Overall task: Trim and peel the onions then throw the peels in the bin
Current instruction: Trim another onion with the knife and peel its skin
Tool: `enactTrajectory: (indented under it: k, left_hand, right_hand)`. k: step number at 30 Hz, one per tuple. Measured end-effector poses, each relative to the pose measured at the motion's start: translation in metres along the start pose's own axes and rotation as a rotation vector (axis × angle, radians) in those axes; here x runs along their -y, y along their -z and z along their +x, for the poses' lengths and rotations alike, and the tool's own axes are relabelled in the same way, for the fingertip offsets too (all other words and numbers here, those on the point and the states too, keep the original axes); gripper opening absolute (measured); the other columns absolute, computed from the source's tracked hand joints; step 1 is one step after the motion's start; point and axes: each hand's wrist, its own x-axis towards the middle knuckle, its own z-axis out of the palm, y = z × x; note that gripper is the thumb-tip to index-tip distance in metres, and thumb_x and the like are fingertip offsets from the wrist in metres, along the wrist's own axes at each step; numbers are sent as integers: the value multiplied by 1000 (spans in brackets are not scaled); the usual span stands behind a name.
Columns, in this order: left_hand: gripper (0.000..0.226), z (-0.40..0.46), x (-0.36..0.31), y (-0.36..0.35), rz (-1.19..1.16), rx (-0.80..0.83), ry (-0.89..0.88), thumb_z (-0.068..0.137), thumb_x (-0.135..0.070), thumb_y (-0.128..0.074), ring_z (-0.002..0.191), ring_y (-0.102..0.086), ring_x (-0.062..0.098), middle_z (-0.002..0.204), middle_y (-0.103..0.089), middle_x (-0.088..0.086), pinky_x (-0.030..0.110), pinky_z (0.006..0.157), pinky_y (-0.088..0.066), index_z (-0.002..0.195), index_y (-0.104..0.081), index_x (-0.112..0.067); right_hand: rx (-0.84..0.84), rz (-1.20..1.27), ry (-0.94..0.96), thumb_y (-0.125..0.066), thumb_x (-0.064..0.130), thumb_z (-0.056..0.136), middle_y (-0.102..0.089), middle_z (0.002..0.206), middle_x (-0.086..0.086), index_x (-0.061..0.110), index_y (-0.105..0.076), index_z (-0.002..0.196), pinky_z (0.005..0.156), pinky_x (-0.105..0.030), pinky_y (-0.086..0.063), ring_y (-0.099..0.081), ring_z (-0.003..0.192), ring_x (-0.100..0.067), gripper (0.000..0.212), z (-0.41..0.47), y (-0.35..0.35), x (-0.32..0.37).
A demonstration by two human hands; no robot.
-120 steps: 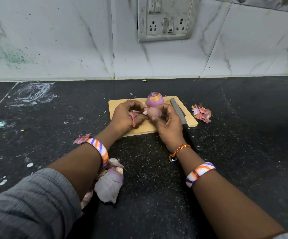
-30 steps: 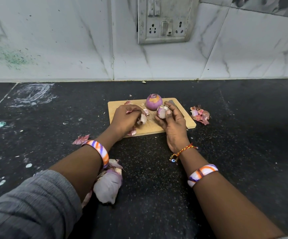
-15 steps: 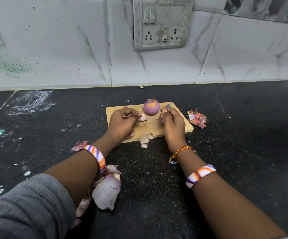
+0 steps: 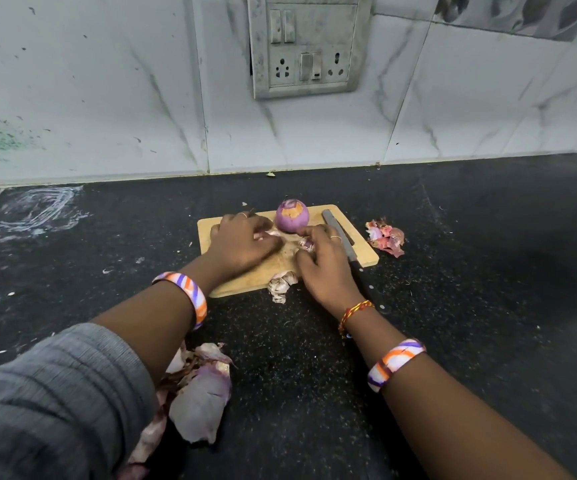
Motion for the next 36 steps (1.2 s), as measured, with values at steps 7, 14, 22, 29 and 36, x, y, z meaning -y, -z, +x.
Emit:
enactTrajectory:
  k: [7, 14, 22, 29, 36]
  left_hand:
    - [18, -16, -6, 4, -111, 52, -285, 79, -22, -64, 93, -60, 25, 97, -67, 9, 33, 82, -46, 91, -72, -12]
    - [19, -47, -26, 40, -397, 561, -155, 87, -1, -51, 52, -58, -5, 58, -67, -12, 11, 56, -45, 87, -69, -5]
    - [25, -39, -22, 54, -490, 193, -40, 86, 4, -50, 51, -61, 1, 69, -67, 1, 11, 51, -49, 75, -66, -11]
    - [21, -17, -3, 26, -238, -145, 27, 78, -4, -65, 78, -60, 15, 94, -68, 13, 24, 75, -48, 98, -69, -4]
    - [40, 17, -18, 0, 322, 69, -3, 90, -41, -47, 128, -31, 37, 138, -43, 12, 44, 102, -32, 127, -53, -26]
  right_hand:
    - [-150, -53, 76, -47, 0, 86, -54, 112, -17, -2, -61, 102, 91, -26, -35, -47, 113, -29, 22, -11, 3, 6]
    - [-87, -614, -290, -48, 24, 90, -39, 136, -16, 14, -42, 132, 103, -45, -28, -30, 128, -34, 43, -19, 25, 6]
    - [134, -610, -415, -46, 8, 91, -51, 123, -16, 6, -45, 125, 88, -44, -46, -51, 114, -34, 34, -30, 56, 2]
    - [-62, -386, -335, -41, 13, 95, -56, 119, -14, 9, -45, 129, 84, -47, -50, -57, 105, -32, 35, -44, 66, 3]
    - [-143, -280, -325, -42, 11, 94, -57, 114, -11, 14, -43, 134, 77, -50, -52, -60, 93, -29, 40, -48, 67, -9]
